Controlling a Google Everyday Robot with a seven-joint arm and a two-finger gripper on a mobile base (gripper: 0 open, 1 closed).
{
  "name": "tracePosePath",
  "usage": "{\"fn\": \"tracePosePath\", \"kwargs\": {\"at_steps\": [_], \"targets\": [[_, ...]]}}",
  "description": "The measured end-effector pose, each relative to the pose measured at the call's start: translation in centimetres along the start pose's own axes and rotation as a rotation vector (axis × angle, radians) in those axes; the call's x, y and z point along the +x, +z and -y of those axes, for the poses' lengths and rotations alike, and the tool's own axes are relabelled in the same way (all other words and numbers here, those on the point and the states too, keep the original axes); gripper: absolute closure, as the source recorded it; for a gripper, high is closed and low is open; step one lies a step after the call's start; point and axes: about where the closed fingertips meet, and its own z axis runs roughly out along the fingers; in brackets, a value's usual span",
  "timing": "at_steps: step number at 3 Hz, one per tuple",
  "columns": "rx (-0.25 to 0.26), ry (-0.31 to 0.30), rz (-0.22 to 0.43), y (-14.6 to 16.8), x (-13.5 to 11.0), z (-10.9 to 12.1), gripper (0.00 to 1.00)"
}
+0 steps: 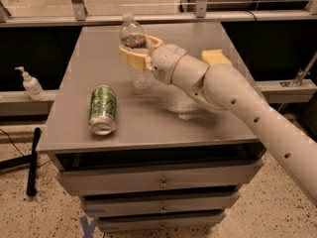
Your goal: Place water bottle upright
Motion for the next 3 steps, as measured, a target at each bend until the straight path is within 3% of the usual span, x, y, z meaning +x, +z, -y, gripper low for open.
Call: {"fn": "tracePosePath", "kwargs": {"at_steps": [2,3], "targets": [[-0.024,0.037,-0.039,-0.9,1.6,-0.1,1.0],[-0.023,0.05,-0.048,-1.1,2.1,-0.3,0.82]]}}
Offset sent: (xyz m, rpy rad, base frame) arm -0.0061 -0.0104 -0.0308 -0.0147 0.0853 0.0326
